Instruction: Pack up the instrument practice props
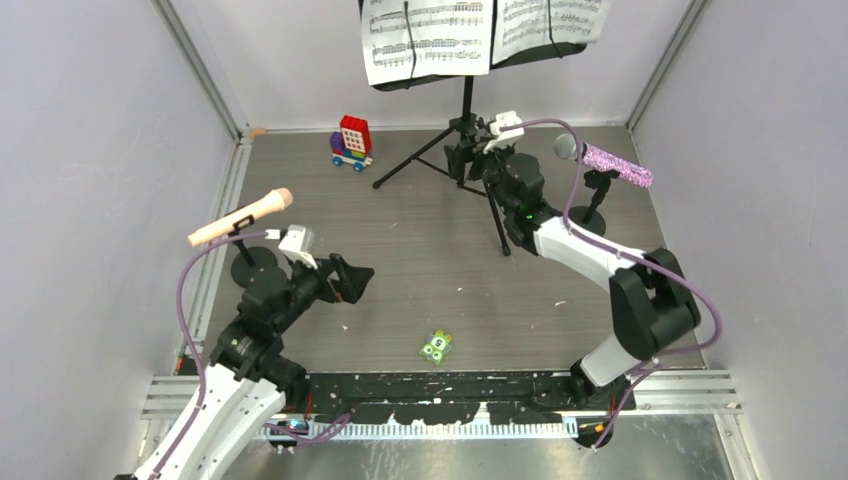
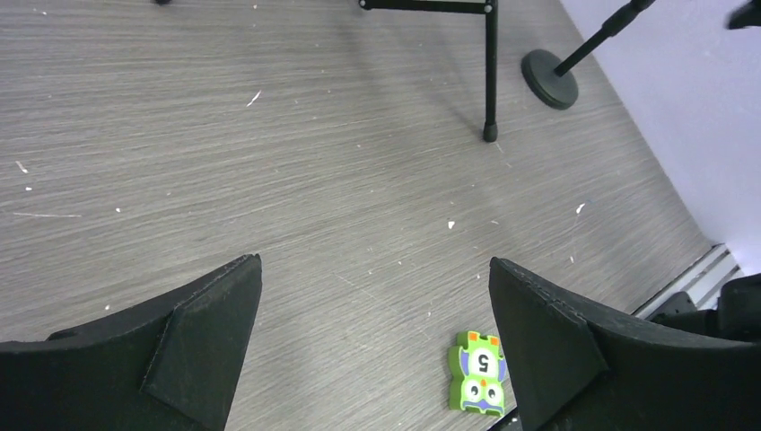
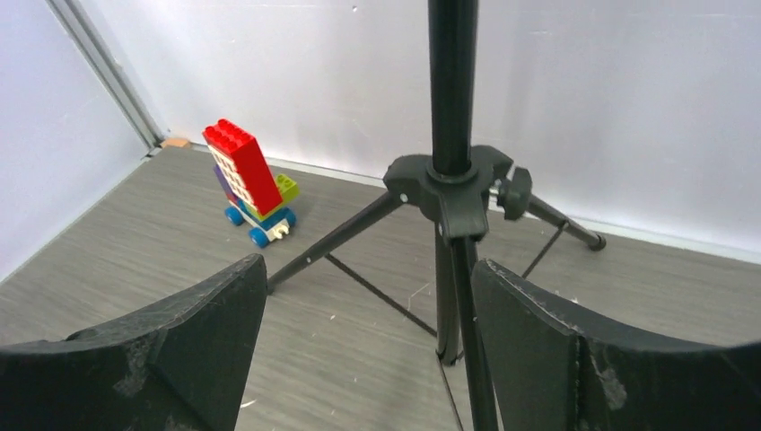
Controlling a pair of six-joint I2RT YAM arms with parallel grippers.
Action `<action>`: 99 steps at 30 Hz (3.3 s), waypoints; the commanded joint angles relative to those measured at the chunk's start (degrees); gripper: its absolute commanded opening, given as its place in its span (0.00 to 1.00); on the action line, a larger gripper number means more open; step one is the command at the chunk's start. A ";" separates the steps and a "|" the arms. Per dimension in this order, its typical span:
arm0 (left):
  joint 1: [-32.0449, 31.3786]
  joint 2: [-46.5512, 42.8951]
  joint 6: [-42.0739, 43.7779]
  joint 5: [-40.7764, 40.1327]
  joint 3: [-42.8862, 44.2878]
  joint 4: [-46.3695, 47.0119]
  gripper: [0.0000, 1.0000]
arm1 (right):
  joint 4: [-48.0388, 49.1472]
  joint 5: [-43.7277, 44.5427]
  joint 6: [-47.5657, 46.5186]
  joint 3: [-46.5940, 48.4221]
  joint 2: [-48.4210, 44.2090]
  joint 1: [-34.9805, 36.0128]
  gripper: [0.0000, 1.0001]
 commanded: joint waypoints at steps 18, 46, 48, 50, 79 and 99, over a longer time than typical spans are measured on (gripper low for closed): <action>-0.13 -4.13 -1.43 -2.62 2.01 -6.26 1.00 | 2.58 -9.18 -4.07 27.59 21.19 -5.37 0.69; -0.13 -4.08 -2.82 -3.54 3.86 -7.08 1.00 | -15.37 -8.69 -2.60 26.97 12.90 -1.32 0.01; -0.13 -4.11 -3.18 -3.33 4.21 -7.34 1.00 | -15.63 -7.45 -3.20 24.97 10.69 0.03 0.01; -0.13 -4.13 -3.47 -3.30 4.61 -7.75 1.00 | -15.41 -4.79 -3.09 21.84 8.14 1.30 0.01; -0.13 -11.68 -4.15 -5.73 8.39 -14.38 1.00 | -5.16 0.46 -0.56 -10.72 -14.27 10.01 0.62; -0.13 -16.17 8.97 9.88 17.45 -3.90 0.90 | -21.58 1.70 1.58 -19.08 -39.21 10.49 0.68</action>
